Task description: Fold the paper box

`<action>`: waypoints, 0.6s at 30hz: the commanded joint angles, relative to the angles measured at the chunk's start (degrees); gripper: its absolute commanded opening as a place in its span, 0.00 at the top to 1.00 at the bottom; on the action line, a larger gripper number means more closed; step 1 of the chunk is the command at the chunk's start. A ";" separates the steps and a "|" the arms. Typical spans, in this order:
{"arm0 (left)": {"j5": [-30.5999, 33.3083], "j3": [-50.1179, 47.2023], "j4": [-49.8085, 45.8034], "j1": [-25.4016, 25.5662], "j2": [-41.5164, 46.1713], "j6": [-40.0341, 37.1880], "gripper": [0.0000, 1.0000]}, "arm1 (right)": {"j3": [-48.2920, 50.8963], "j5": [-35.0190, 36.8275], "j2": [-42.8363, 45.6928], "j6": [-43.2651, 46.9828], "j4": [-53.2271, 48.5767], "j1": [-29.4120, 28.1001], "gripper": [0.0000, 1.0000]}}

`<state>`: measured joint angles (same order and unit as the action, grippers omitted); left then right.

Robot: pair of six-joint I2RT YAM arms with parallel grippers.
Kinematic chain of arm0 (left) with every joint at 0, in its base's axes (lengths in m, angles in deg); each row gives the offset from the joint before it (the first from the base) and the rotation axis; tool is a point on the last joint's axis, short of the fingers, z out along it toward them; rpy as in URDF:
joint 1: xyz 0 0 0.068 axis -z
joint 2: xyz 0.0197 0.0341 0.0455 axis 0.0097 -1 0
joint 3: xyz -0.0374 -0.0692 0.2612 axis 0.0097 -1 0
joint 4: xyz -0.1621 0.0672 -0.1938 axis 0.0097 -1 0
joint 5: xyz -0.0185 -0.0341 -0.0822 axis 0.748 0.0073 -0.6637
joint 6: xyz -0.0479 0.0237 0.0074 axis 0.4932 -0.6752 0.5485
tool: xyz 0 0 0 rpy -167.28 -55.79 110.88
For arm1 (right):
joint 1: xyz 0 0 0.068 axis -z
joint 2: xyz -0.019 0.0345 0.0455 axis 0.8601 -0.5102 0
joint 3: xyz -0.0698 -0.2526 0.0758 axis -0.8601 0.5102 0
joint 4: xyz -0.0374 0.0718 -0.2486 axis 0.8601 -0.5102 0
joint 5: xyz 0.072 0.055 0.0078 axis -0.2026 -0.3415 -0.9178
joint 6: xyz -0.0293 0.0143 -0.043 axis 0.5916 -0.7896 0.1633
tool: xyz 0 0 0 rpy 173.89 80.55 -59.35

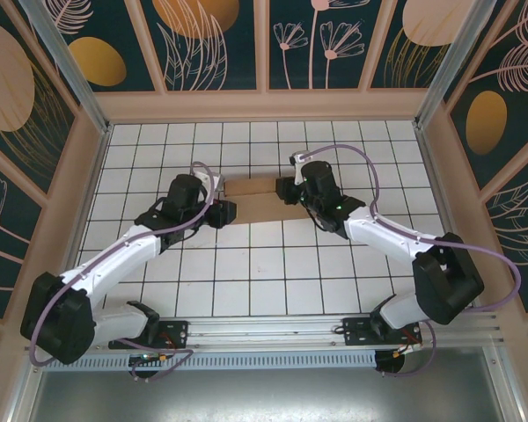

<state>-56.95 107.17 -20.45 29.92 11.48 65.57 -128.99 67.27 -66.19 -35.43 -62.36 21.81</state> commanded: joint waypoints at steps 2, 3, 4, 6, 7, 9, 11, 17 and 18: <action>-4.25 4.79 -4.64 -2.27 2.27 2.03 0.57 | 3.28 1.54 -3.04 -1.40 -6.13 -0.63 0.70; -5.57 5.73 -4.46 -3.79 2.39 3.43 0.57 | 3.34 1.62 -2.97 -1.43 -6.18 -0.62 0.71; -6.60 6.27 -3.86 -5.23 2.47 4.83 0.56 | 3.32 1.63 -2.84 -1.52 -6.14 -0.63 0.71; -7.22 6.29 -1.44 -7.99 2.50 8.50 0.53 | 3.48 1.44 -2.70 -1.82 -6.03 -0.62 0.71; -7.18 6.00 -0.43 -8.75 2.31 9.59 0.50 | 3.62 1.29 -2.69 -2.00 -5.89 -0.60 0.70; -6.79 5.43 1.56 -9.36 0.66 10.90 0.49 | 3.92 1.05 -2.68 -2.30 -5.52 -0.58 0.71; -8.12 4.58 4.23 -9.40 -1.57 12.35 0.49 | 4.07 0.92 -2.76 -2.53 -5.43 -0.58 0.70; -10.02 -0.83 12.73 -9.41 -6.11 16.75 0.51 | 4.36 0.34 -2.80 -2.91 -5.05 -0.57 0.71; -10.23 -1.65 13.40 -9.41 -6.62 16.89 0.51 | 4.16 0.31 -2.76 -2.92 -5.12 -0.62 0.71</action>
<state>-65.41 107.70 -12.11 20.55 6.10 79.54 -127.96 68.27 -66.36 -36.06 -59.52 21.72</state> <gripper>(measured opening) 0.491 0.295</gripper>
